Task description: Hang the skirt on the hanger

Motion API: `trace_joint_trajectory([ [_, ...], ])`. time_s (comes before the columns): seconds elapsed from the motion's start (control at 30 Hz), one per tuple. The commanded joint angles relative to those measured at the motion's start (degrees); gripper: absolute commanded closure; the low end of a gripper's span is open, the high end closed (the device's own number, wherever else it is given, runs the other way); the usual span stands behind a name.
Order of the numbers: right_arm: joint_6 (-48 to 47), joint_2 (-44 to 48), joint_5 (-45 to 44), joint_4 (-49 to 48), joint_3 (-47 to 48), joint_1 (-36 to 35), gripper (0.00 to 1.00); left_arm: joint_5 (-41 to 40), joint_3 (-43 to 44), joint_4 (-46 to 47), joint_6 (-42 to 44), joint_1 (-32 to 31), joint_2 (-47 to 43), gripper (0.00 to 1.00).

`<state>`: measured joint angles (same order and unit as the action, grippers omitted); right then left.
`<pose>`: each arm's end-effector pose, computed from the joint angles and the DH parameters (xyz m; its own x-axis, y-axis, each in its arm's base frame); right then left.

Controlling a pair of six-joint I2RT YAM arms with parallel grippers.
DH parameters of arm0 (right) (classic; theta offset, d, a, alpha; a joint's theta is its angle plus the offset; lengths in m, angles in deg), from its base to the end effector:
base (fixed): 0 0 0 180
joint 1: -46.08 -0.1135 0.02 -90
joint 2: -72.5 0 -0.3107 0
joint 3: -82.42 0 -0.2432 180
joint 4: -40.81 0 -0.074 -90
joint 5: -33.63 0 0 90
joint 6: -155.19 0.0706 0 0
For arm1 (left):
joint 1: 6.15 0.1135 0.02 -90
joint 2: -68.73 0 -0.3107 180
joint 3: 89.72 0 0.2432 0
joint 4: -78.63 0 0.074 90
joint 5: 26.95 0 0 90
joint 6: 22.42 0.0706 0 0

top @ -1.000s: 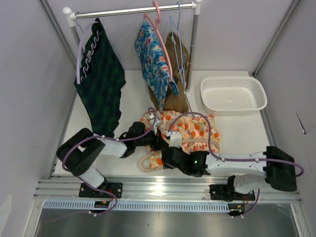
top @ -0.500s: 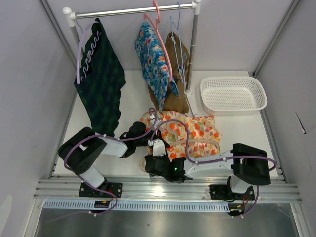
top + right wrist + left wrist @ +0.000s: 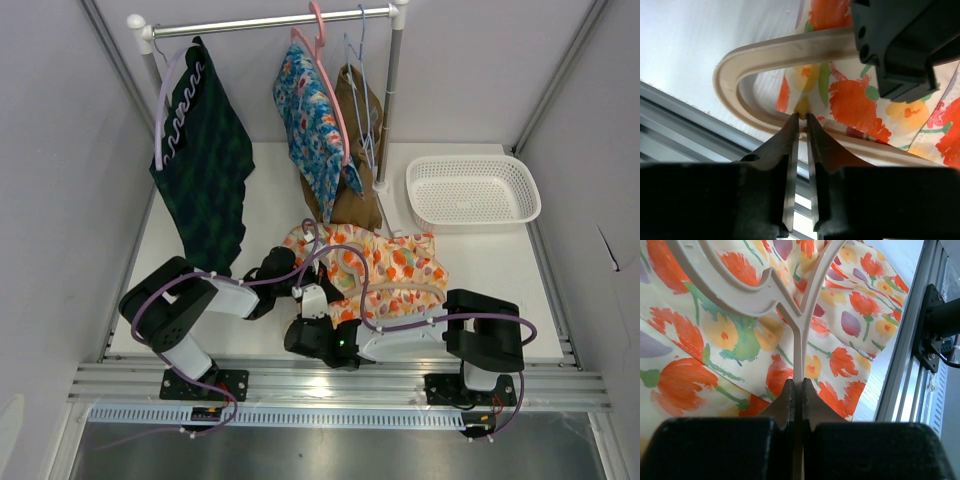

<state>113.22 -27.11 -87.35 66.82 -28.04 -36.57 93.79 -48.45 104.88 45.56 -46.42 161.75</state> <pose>0.0818 0.3498 0.1863 -0.6759 -0.2570 -0.6908 -0.4651 0.8758 0.1293 0.2121 -0.2269 0.1748 -0.6448 0.1239 -0.7542 0.7182 0.4358 -0.5424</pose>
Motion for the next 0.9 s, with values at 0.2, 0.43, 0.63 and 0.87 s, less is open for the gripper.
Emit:
trace_joint_trajectory([
  [0.2,-0.04,5.3,-6.37,6.99,3.62,0.12,0.94,0.11,0.7,-0.19,1.81,0.46,0.42,1.0],
  [0.43,-1.89,11.46,-6.55,9.28,4.24,1.44,0.95,0.02,0.97,-0.1,1.72,0.54,0.42,1.0],
  [0.63,-2.42,9.18,-4.09,5.69,2.92,0.65,0.79,-0.33,0.7,-0.19,1.72,0.54,0.68,1.0],
  [0.87,-3.91,2.67,-6.02,0.41,3.89,-0.84,0.6,0.02,1.67,-0.45,1.72,0.46,1.82,1.0],
])
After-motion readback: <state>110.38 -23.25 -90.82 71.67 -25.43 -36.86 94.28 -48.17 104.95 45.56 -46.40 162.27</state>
